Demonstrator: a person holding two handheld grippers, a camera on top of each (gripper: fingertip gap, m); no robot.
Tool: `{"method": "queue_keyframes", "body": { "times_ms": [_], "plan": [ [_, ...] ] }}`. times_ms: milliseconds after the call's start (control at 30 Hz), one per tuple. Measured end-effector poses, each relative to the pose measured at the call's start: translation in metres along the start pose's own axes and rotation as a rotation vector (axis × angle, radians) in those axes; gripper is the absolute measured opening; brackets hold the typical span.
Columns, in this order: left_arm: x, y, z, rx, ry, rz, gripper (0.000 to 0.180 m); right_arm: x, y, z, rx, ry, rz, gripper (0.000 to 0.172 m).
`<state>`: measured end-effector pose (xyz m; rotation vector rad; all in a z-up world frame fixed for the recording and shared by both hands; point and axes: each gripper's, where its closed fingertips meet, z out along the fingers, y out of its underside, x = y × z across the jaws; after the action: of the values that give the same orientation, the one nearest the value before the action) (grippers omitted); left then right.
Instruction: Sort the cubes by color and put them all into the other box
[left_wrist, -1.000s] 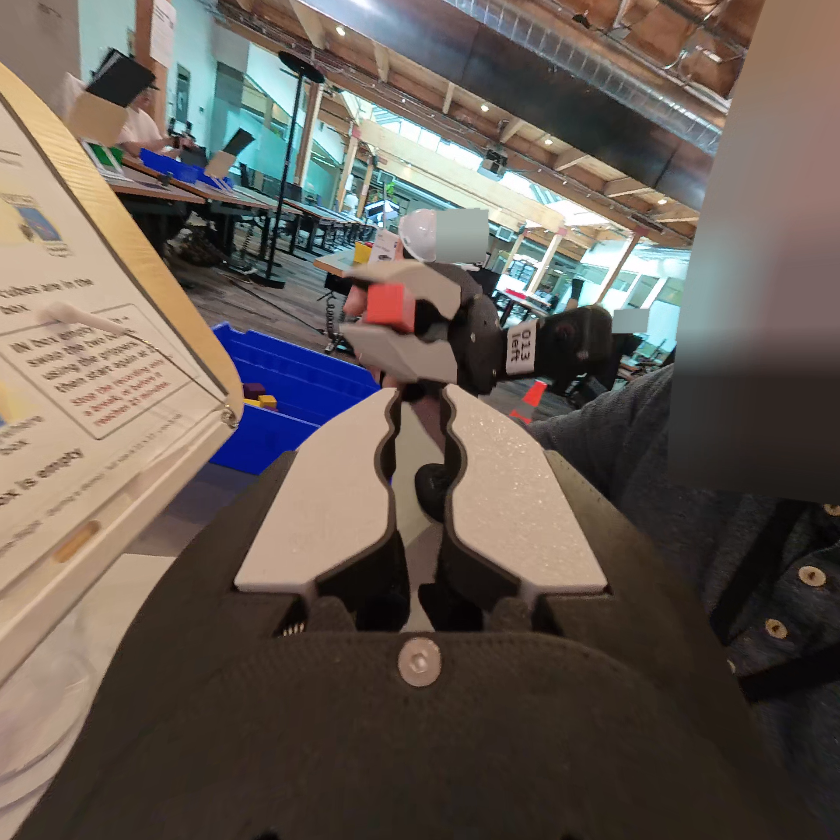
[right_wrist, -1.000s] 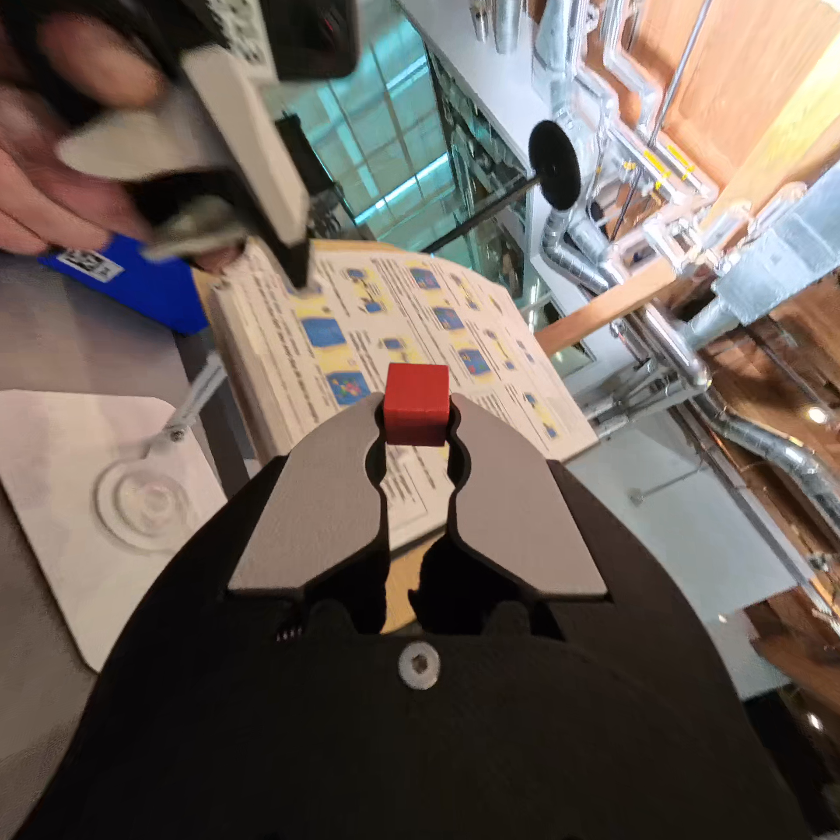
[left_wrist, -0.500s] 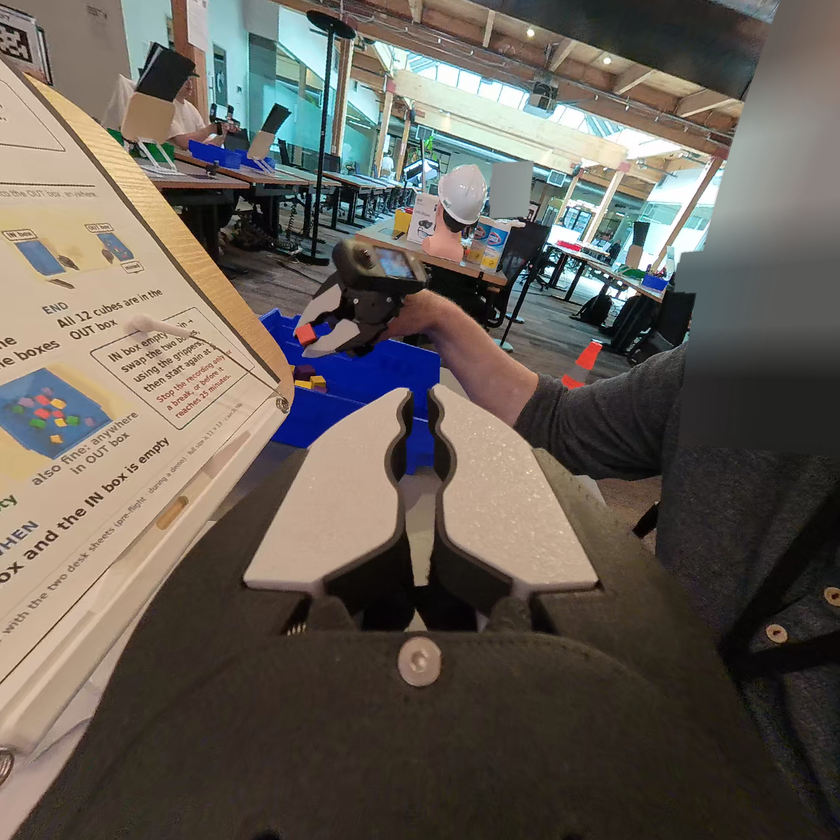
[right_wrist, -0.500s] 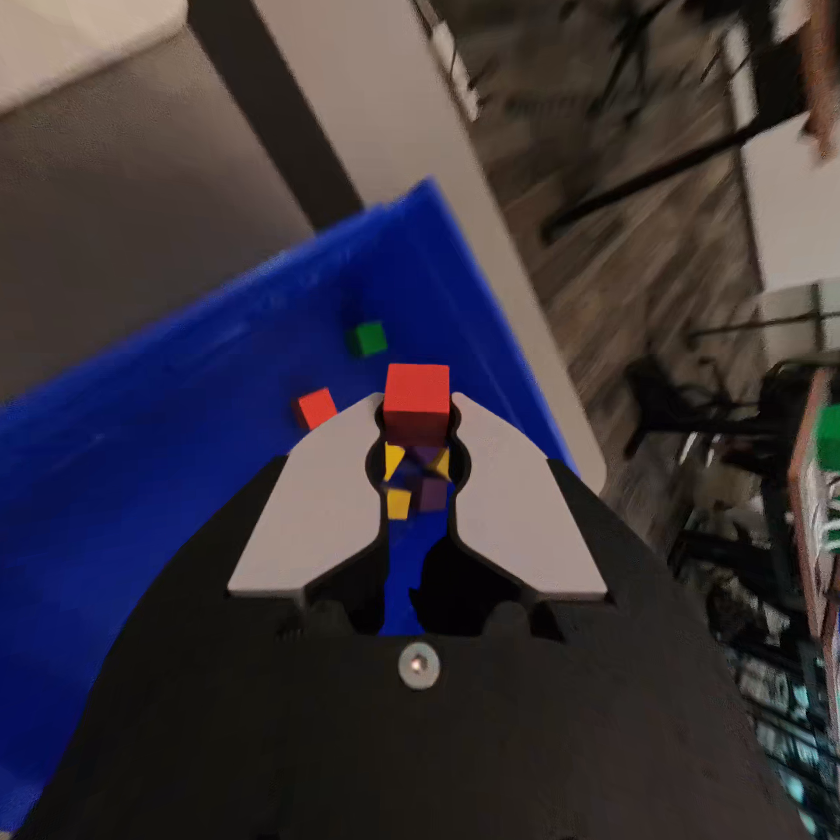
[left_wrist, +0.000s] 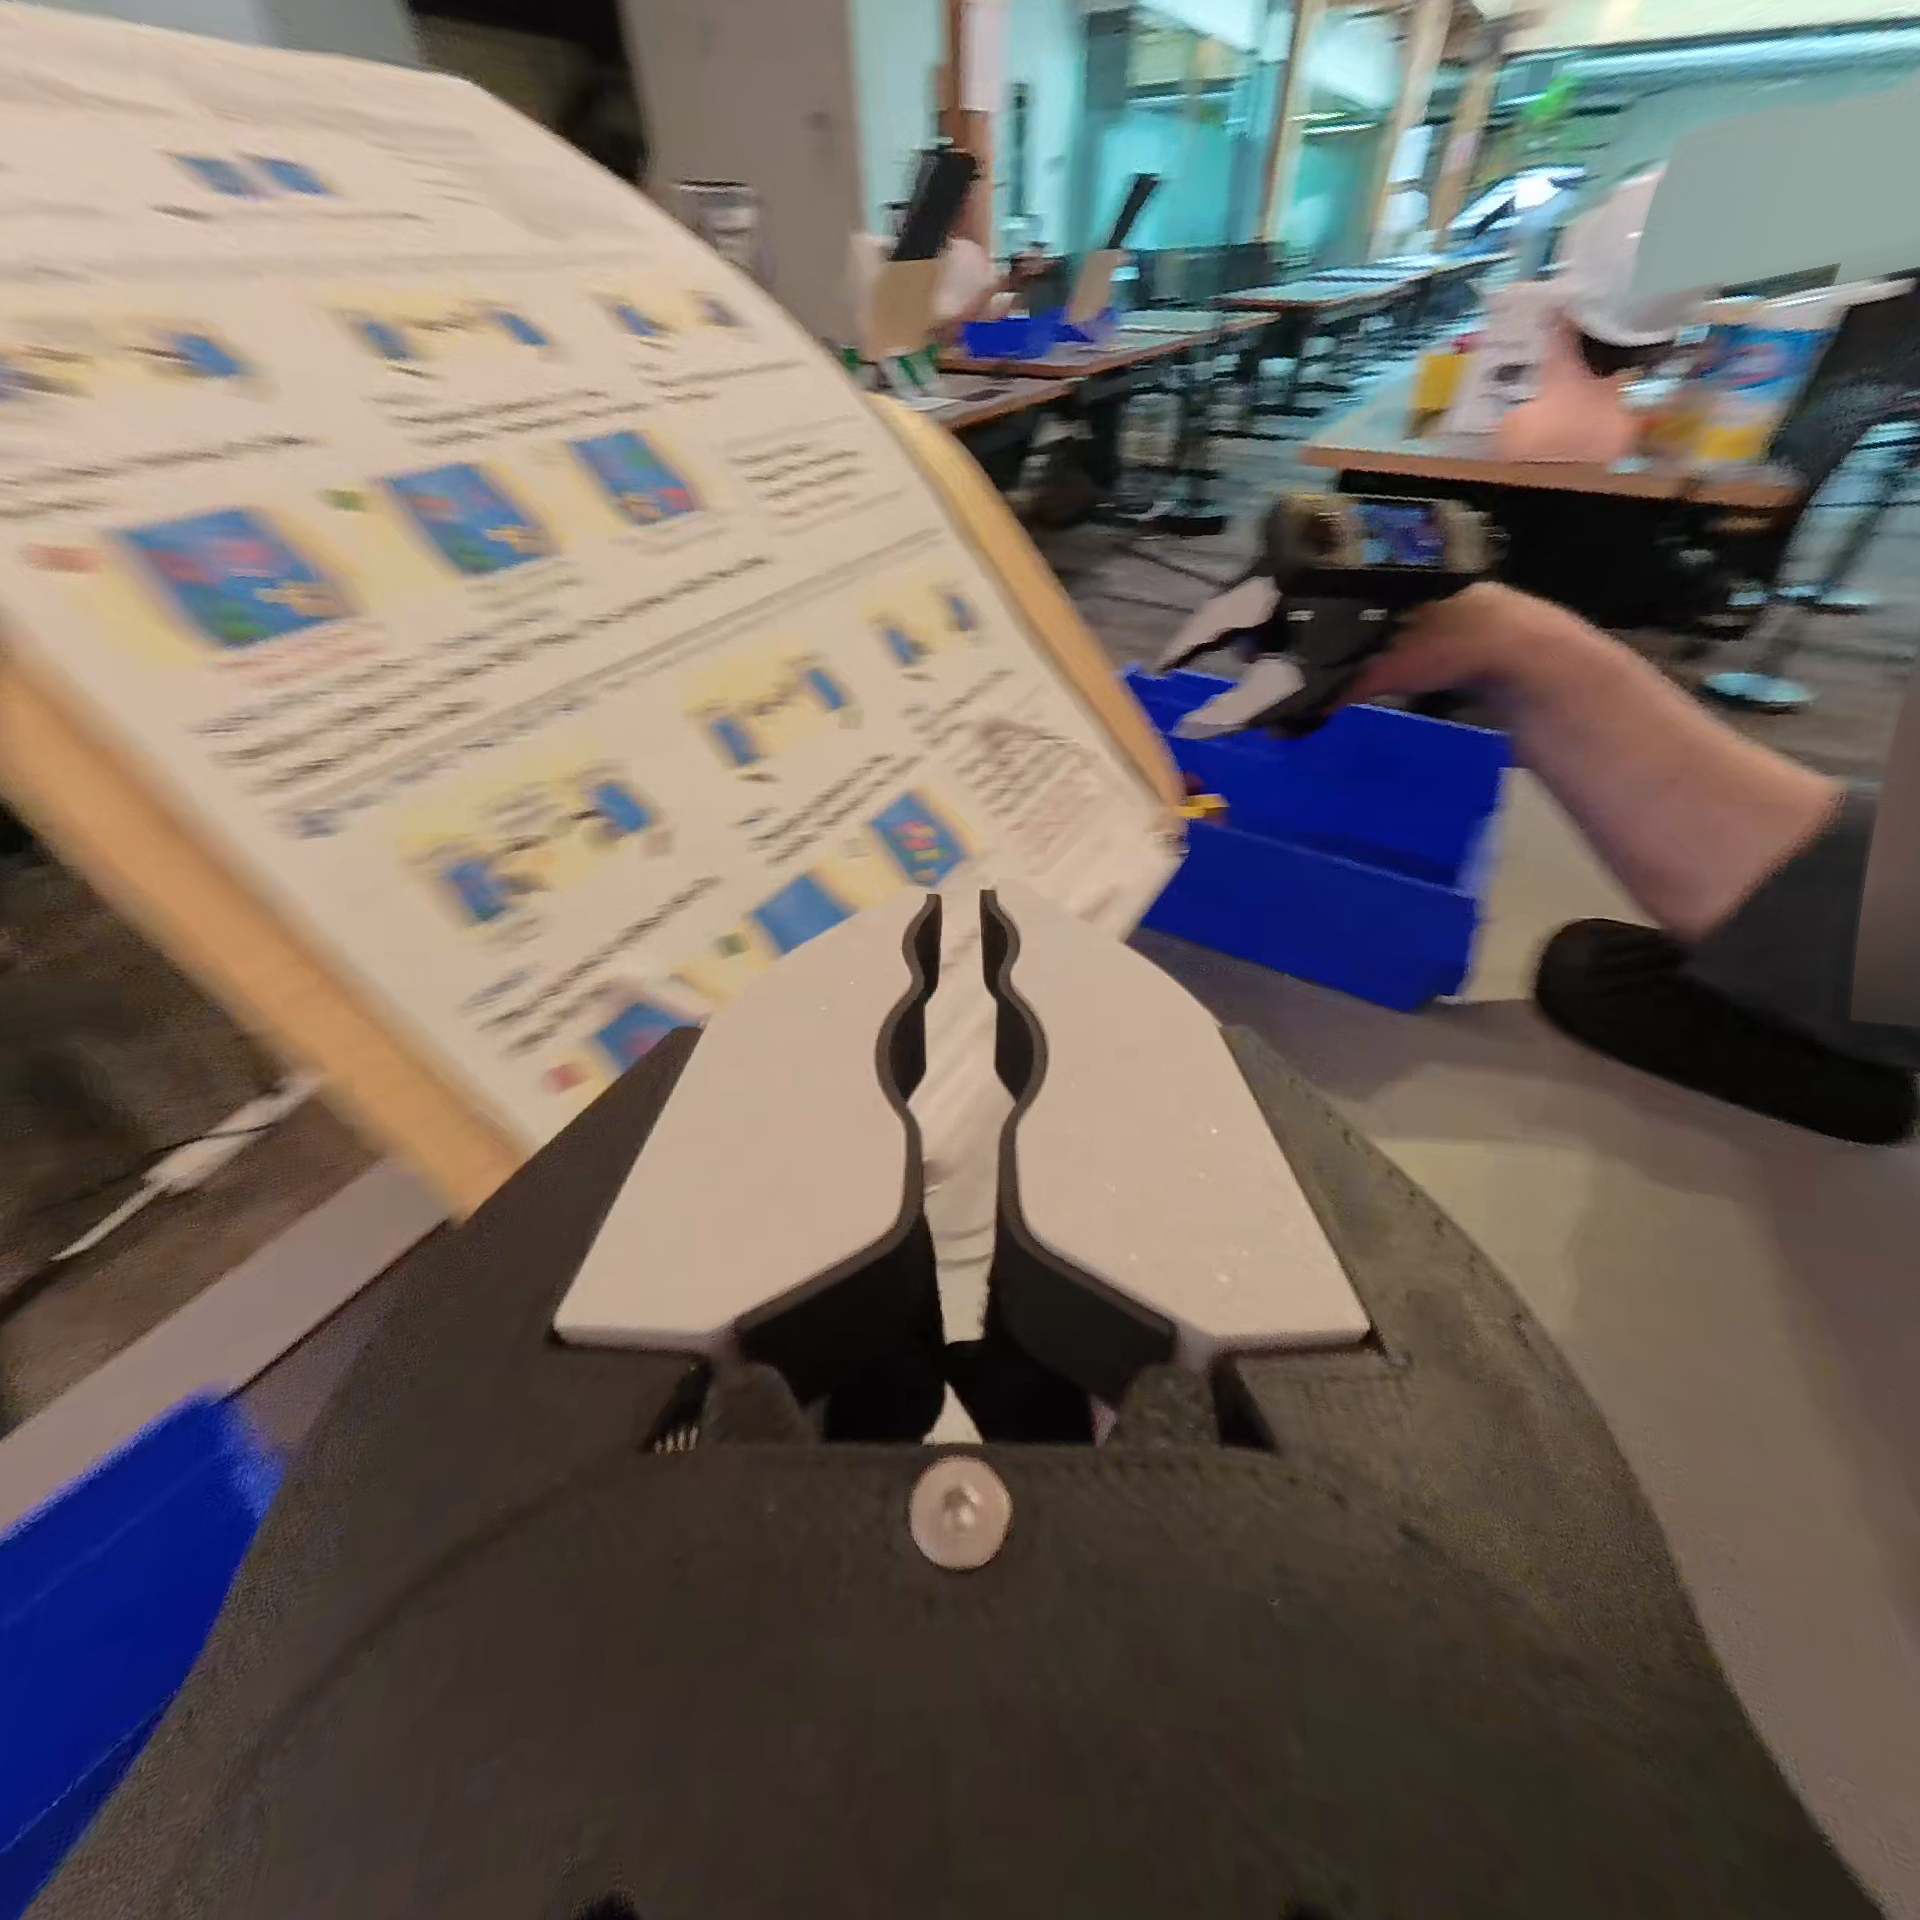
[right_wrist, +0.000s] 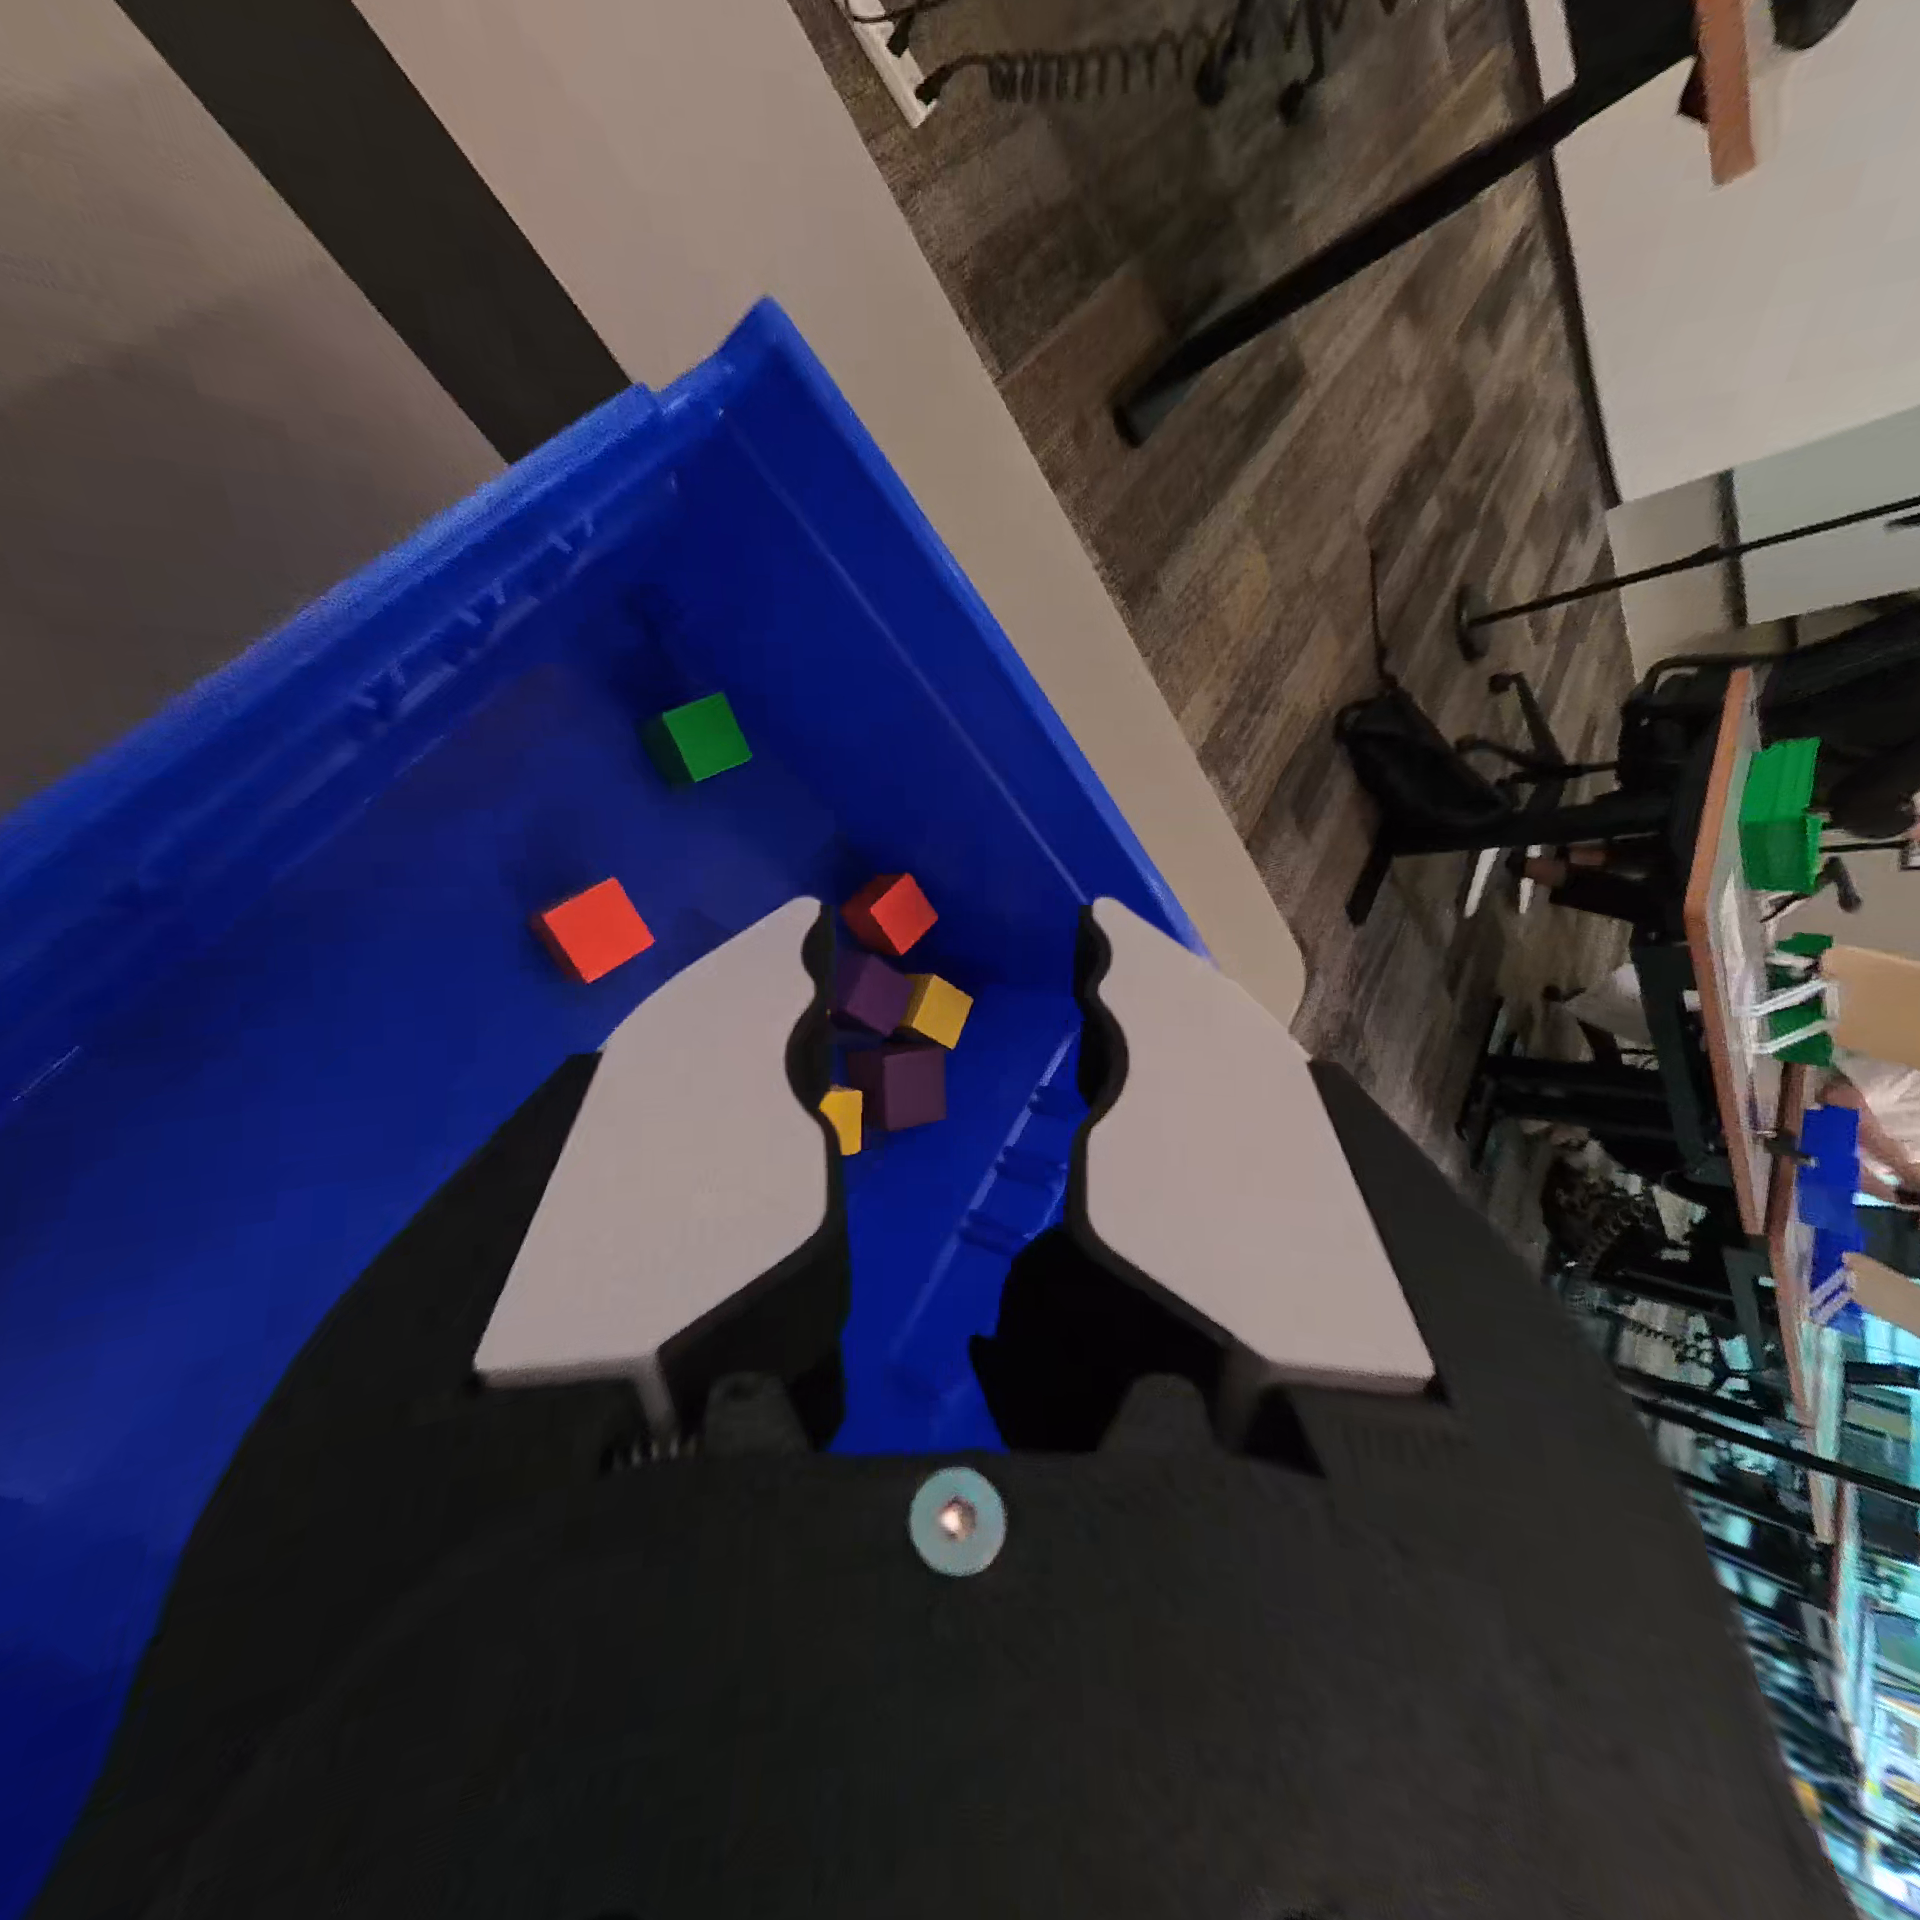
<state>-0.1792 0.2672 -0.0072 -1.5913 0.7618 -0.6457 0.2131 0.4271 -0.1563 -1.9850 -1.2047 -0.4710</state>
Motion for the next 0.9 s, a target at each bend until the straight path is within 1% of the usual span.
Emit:
{"method": "queue_keyframes", "body": {
  "times_ms": [100, 167, 267, 333, 367, 500, 567, 633, 700, 800, 867, 900],
  "plan": [
    [-0.053, 0.001, -0.039, -0.027, -0.196, 0.015, 0.009, -0.004, -0.008, -0.001, 0.027, 0.002, -0.020, 0.042],
    [-0.087, 0.011, -0.062, -0.069, -0.307, 0.002, 0.013, -0.005, -0.012, 0.000, 0.034, 0.011, -0.024, 0.041],
    [-0.143, 0.041, -0.093, -0.158, -0.503, -0.022, 0.017, -0.015, -0.019, 0.002, 0.044, -0.003, -0.056, 0.039],
    [-0.172, 0.071, -0.104, -0.248, -0.588, -0.062, 0.023, -0.019, -0.022, 0.004, 0.043, -0.002, -0.073, 0.039],
    [-0.183, 0.086, -0.107, -0.291, -0.606, -0.089, 0.024, -0.022, -0.024, 0.006, 0.046, -0.009, -0.081, 0.039],
    [-0.220, 0.148, -0.116, -0.446, -0.685, -0.195, 0.029, -0.031, -0.028, 0.009, 0.046, -0.024, -0.102, 0.039],
    [-0.233, 0.179, -0.118, -0.518, -0.708, -0.230, 0.036, -0.035, -0.030, 0.009, 0.051, -0.032, -0.111, 0.039],
    [-0.241, 0.204, -0.116, -0.575, -0.708, -0.275, 0.036, -0.037, -0.032, 0.009, 0.054, -0.035, -0.120, 0.039],
    [-0.250, 0.223, -0.119, -0.622, -0.745, -0.284, 0.037, -0.039, -0.033, 0.009, 0.057, -0.040, -0.122, 0.039],
    [-0.264, 0.242, -0.126, -0.682, -0.824, -0.247, 0.037, -0.042, -0.035, 0.010, 0.061, -0.042, -0.136, 0.038],
    [-0.275, 0.257, -0.137, -0.751, -0.918, -0.234, 0.040, -0.045, -0.037, 0.010, 0.062, -0.049, -0.139, 0.038],
    [-0.279, 0.264, -0.140, -0.780, -0.942, -0.227, 0.042, -0.046, -0.037, 0.010, 0.061, -0.051, -0.142, 0.038]
  ]
}}
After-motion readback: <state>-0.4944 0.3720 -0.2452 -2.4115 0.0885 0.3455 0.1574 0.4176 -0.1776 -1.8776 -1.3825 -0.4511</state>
